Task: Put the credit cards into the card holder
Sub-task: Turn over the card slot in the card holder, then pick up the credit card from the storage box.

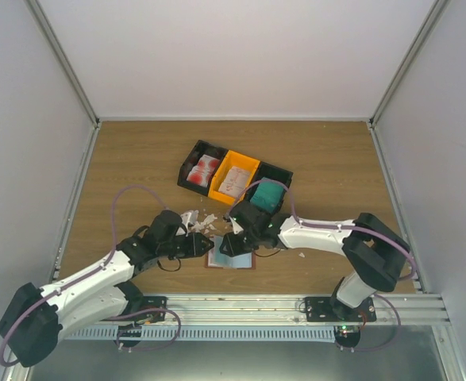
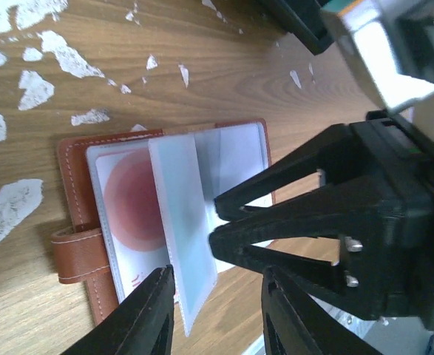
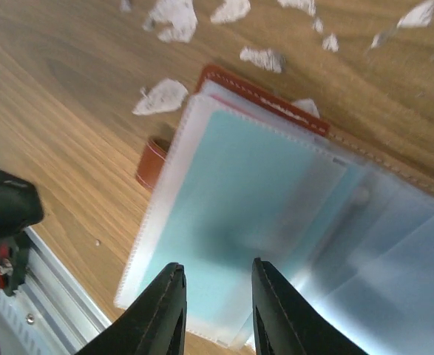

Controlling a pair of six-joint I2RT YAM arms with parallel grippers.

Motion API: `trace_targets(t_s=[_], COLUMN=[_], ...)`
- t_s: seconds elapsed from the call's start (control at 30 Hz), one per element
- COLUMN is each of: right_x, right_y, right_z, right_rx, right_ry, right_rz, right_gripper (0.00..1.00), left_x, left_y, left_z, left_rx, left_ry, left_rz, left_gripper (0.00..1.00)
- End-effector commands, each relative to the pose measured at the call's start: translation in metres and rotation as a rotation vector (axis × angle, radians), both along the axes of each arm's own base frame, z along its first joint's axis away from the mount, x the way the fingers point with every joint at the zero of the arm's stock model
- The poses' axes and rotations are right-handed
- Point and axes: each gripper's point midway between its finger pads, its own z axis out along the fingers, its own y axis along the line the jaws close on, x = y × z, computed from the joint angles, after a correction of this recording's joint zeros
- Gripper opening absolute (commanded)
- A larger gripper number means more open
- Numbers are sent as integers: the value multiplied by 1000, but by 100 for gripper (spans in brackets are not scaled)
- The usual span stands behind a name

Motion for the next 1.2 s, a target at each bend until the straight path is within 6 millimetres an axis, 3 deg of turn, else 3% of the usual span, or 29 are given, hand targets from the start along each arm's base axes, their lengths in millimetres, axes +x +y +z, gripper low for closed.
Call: trace_targets(t_s=[0.0, 0.17, 0.33, 0.53, 0.7, 0.8, 1.0, 1.17], right_x=[-10, -7, 17, 62, 102, 123, 152, 179], right_y=[1, 4, -5, -50, -99, -116, -124, -133], right_z=[-24, -32, 2, 51, 70, 80, 64, 38], right_rx=[-37, -65, -64, -110, -243, -297, -379, -410], right_ry=[34, 39, -81, -271, -381, -426, -431, -384], right_rz=[50, 52, 17, -28, -29, -19, 77, 125], right_gripper=[27, 27, 28, 35, 40, 42, 50, 42], left_x=[0, -3, -5, -3, 4, 7, 22, 46], left_y=[-12, -15, -21, -33, -27, -26, -36, -48], left_z=[2, -10, -14, -19, -34, -38, -22, -13], left_rx=[-62, -56, -68, -83, -12, 11, -21, -57], left_ry=[-24, 13, 28, 54, 84, 90, 49, 43], left_rz=[-55, -81, -114, -162, -116, -105, -93, -45], left_gripper=[35, 34, 35, 35, 34, 34, 41, 42])
